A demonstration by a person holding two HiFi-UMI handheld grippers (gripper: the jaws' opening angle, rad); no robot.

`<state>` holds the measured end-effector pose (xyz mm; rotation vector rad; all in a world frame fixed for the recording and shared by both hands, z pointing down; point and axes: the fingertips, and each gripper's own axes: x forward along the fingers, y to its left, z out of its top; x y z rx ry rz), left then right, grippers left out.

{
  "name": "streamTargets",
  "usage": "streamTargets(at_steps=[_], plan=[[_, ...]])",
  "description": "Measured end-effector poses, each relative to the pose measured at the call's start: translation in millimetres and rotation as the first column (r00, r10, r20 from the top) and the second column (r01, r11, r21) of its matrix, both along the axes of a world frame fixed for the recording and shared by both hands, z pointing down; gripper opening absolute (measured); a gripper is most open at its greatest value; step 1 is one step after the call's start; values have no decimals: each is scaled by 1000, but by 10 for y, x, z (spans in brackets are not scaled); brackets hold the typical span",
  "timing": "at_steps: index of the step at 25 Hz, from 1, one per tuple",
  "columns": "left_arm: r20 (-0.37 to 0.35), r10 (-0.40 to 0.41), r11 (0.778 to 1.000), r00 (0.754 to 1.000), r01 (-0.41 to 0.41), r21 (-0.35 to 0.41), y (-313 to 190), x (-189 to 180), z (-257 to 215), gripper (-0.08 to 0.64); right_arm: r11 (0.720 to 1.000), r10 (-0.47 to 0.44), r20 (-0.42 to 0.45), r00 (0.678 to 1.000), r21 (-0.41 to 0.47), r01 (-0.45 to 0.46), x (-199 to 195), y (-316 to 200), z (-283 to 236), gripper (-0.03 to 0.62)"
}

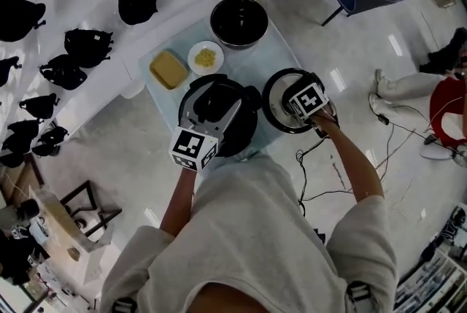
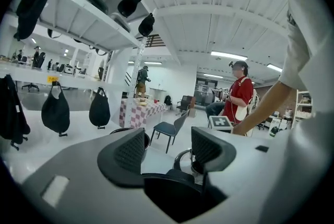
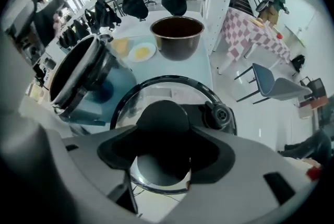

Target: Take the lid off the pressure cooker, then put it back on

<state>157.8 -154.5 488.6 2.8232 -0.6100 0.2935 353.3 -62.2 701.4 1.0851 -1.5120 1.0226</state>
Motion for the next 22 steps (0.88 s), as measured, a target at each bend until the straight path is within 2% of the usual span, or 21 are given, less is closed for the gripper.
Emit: streamTargets(at_steps=[11, 13, 16, 19, 22], plan=[[41, -71, 997, 997, 70, 13, -131, -193, 3, 262, 999, 44, -41, 998, -24, -45, 10, -168, 853, 272], [42, -83, 997, 996, 83, 11, -145, -232, 19, 262, 998, 48, -75, 996, -32, -50, 50, -146, 902, 273], [35, -99, 995, 994, 99, 9, -178, -277, 34, 262, 998, 51, -50, 997, -28, -53, -4, -143, 947, 273], [30, -104, 995, 994, 104, 9, -185, -289, 23, 264, 998, 55, -84, 995, -26, -58, 37, -97, 917, 276], [25, -104, 994, 994, 104, 12, -190, -292, 8, 262, 998, 67, -77, 995, -18, -68, 32, -98, 926, 280]])
